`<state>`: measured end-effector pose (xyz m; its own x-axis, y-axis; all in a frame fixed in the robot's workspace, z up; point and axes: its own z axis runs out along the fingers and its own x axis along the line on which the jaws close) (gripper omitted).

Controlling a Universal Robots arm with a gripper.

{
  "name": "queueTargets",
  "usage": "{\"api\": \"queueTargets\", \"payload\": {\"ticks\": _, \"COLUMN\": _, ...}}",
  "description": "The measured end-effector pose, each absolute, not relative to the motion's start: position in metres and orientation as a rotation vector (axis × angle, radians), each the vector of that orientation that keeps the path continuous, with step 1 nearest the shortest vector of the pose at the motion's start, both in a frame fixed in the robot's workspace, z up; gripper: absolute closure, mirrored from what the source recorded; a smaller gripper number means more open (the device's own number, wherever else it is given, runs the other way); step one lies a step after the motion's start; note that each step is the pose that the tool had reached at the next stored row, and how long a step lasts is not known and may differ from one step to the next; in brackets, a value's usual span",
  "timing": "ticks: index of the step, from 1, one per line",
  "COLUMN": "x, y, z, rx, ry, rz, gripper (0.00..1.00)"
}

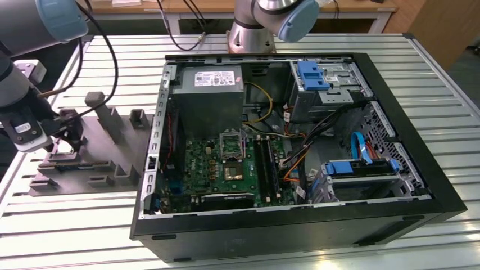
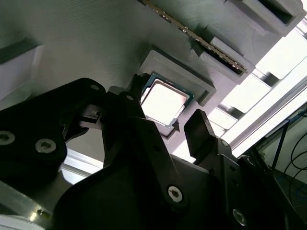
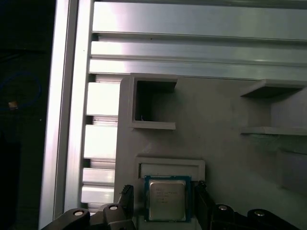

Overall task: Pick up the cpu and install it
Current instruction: 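Pick up the cpu and move it towards the insertion slot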

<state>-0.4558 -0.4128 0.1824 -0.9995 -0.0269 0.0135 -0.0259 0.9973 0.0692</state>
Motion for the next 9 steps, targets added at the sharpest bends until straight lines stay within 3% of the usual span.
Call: {"api": "queueTargets", "payload": {"ticks": 9, "x": -0.4558, "y": -0.4128, "z": 0.1799, "rx": 0.040, "ry": -3.125, "rz": -0.107, "gripper": 0.38}}
